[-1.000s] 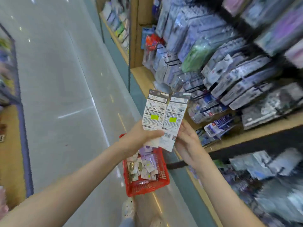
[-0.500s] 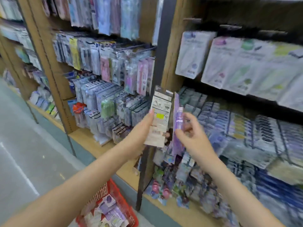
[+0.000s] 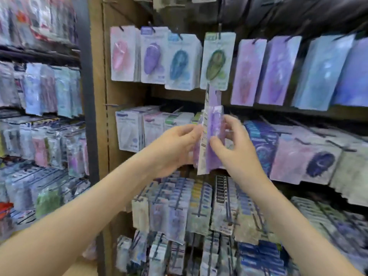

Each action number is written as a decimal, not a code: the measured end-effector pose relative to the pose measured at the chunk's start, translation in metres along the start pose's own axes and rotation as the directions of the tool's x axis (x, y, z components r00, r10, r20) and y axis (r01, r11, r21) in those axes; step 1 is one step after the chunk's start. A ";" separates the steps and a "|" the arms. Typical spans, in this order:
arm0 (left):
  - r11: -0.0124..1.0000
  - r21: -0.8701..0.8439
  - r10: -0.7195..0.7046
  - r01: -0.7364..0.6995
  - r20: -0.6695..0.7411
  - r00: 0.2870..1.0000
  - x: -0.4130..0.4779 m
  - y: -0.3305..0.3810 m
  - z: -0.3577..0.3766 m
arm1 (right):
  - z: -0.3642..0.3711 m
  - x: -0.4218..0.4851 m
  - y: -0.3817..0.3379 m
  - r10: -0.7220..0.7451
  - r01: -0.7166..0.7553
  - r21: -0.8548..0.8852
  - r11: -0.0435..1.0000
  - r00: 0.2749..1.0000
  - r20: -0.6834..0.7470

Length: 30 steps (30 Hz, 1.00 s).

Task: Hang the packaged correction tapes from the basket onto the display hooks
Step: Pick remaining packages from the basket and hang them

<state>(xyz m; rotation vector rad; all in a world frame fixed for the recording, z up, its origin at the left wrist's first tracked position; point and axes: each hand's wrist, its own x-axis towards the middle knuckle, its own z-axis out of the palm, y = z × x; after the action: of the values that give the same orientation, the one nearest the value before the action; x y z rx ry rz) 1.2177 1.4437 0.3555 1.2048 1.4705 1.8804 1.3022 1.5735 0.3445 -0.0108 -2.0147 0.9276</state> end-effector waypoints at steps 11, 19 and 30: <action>0.852 0.435 0.414 -0.291 -0.221 0.883 0.063 0.072 -0.045 | -0.045 0.093 -0.019 -0.166 0.136 -0.198 0.971 0.976 -0.140; 0.688 0.625 0.587 -0.368 -0.183 0.788 0.115 0.079 -0.015 | -0.082 0.116 -0.005 -0.364 0.124 -0.523 0.843 0.847 -0.387; 0.487 0.806 0.668 -0.337 -0.095 0.738 0.147 0.065 0.037 | -0.147 0.138 -0.004 -0.236 0.017 -0.638 0.770 0.936 -0.259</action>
<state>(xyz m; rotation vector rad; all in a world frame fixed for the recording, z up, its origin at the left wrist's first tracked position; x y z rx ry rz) 1.1842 1.5587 0.4694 1.8992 2.5245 2.0161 1.3276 1.7071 0.4939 -0.3709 -1.8879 0.1061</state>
